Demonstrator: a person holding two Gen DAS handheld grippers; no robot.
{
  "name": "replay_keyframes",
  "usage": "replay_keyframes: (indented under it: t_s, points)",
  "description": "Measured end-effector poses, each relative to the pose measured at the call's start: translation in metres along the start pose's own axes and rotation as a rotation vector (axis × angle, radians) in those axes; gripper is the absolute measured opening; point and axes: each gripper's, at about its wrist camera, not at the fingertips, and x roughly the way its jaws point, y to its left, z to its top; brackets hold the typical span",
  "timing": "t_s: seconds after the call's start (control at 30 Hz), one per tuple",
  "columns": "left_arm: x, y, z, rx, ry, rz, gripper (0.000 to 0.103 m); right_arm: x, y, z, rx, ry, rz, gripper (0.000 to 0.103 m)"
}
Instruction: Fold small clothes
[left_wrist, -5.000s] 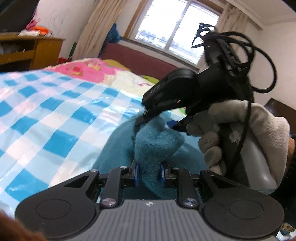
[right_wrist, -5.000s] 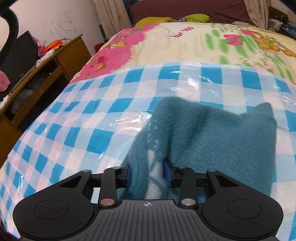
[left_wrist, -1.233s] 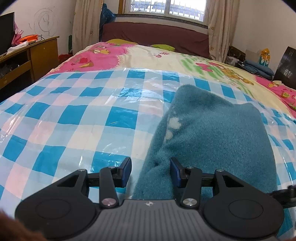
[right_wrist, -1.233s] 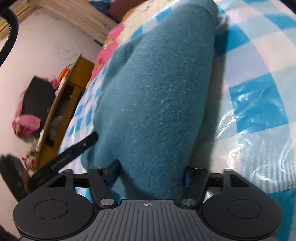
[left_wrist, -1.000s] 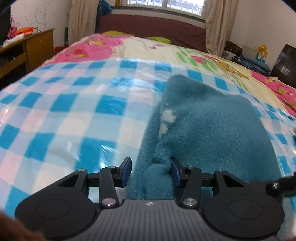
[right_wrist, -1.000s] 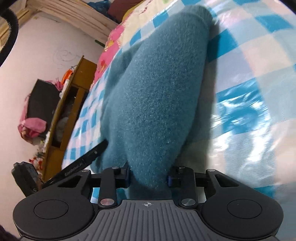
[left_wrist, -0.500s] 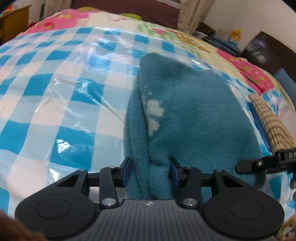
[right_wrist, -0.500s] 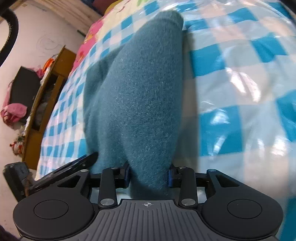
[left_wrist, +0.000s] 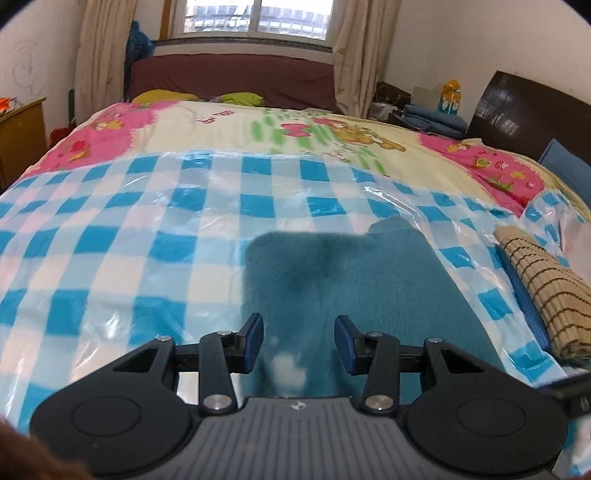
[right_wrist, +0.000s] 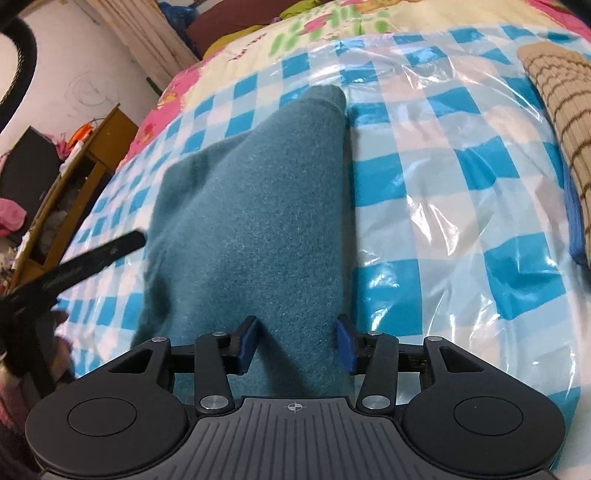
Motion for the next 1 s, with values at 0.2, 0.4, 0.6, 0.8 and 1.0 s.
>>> replay_keyframes:
  t_s: [0.2, 0.4, 0.6, 0.8, 1.0]
  points:
    - [0.038, -0.003, 0.010, 0.042, -0.001, 0.136, 0.046, -0.002, 0.005, -0.002, -0.029, -0.011, -0.015, 0.047]
    - [0.058, 0.015, 0.004, 0.033, 0.050, 0.164, 0.048, -0.032, -0.004, -0.007, -0.004, -0.097, -0.052, 0.048]
    - [0.055, 0.035, 0.016, -0.077, 0.083, 0.082, 0.048, -0.051, 0.040, -0.027, -0.210, -0.192, -0.025, 0.051]
    - [0.011, 0.040, 0.007, -0.043, 0.020, 0.074, 0.048, -0.015, 0.112, -0.062, -0.557, -0.134, 0.079, 0.050]
    - [-0.031, 0.074, -0.018, -0.109, 0.010, 0.068, 0.048, 0.025, 0.148, -0.087, -0.845, -0.112, 0.024, 0.056]
